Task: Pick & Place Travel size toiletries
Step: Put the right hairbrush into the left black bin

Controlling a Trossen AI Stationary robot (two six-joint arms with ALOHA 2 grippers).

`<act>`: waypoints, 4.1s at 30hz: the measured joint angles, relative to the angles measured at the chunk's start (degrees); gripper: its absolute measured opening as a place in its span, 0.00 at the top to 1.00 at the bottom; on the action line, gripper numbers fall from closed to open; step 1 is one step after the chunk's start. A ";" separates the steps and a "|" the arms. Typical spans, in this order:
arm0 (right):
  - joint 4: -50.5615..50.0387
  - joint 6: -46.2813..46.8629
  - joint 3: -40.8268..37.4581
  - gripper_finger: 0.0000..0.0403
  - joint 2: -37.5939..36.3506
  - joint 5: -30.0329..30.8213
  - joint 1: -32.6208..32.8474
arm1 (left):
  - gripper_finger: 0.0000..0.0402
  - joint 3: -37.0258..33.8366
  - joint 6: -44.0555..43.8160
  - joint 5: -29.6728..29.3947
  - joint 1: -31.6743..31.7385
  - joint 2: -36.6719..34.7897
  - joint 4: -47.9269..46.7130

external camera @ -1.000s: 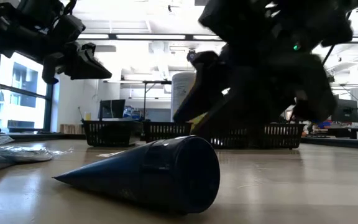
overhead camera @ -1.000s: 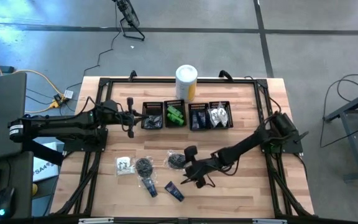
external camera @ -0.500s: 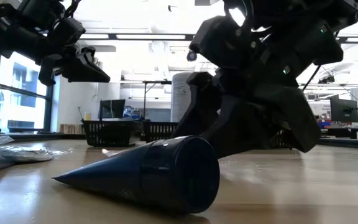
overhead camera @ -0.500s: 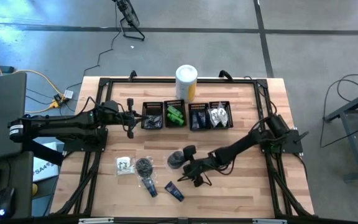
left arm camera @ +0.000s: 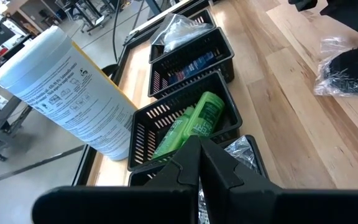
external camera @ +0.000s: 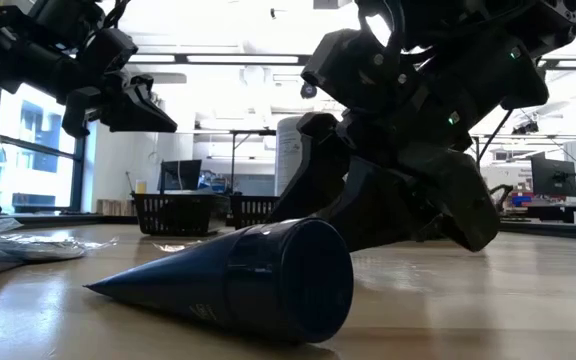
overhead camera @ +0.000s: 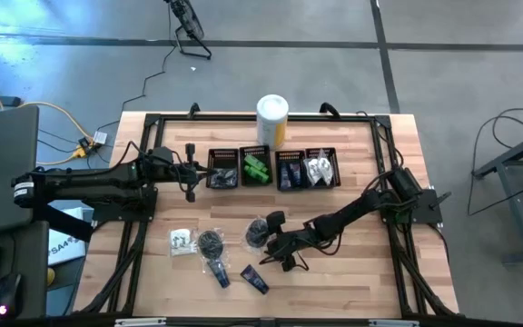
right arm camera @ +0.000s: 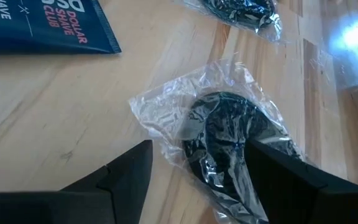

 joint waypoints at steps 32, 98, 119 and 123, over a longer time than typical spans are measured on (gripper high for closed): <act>-21.05 -4.27 -0.09 0.38 -6.43 11.33 -1.89 | 1.00 0.00 -0.02 0.00 -0.02 0.00 -1.49; -21.30 4.37 0.02 0.99 -25.97 2.60 -5.43 | 1.00 0.00 0.44 0.00 -0.02 0.02 -1.45; -21.36 4.40 0.02 0.99 -25.92 2.02 -8.48 | 0.98 0.00 -1.74 2.82 -0.02 0.33 -0.92; -21.34 4.50 0.01 0.99 -25.92 1.47 -8.65 | 0.87 0.00 -4.27 4.74 -0.02 1.53 0.34</act>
